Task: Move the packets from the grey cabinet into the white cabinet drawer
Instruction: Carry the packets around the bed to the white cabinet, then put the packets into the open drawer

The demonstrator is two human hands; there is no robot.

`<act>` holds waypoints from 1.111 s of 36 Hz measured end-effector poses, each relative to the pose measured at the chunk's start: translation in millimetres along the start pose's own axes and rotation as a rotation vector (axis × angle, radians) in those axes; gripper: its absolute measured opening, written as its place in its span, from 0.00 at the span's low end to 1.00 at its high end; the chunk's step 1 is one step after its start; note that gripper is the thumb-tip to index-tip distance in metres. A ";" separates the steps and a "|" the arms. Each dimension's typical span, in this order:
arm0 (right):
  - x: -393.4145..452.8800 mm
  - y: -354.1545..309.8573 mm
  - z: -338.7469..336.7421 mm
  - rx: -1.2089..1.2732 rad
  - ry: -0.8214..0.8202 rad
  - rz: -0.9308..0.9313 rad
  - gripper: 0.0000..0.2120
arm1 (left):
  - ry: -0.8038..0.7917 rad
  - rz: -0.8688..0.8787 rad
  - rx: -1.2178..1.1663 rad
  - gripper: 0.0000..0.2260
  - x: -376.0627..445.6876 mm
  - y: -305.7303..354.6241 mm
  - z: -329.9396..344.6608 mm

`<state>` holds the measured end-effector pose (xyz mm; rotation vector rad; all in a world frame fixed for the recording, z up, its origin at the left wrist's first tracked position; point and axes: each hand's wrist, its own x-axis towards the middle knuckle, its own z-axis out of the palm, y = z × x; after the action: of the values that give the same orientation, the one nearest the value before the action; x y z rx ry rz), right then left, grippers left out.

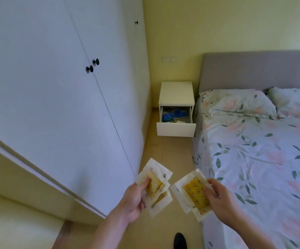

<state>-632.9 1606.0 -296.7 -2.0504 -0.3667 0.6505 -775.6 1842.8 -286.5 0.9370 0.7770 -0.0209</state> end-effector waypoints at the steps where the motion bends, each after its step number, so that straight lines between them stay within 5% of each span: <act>1: 15.1 -3.9 -5.8 0.008 -0.001 0.010 0.08 | 0.005 -0.005 0.008 0.17 14.3 9.0 5.1; 21: 319.9 -79.6 -86.7 -0.125 0.056 0.031 0.08 | 0.091 0.119 0.306 0.08 292.0 187.7 49.3; 40: 571.5 -110.4 -112.8 -0.181 0.226 0.225 0.07 | 0.173 -0.035 0.483 0.18 572.5 324.5 50.2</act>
<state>-102.0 1868.1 -327.4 -2.3324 -0.0649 0.5263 -216.6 2179.7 -384.8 1.3959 0.9705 -0.1663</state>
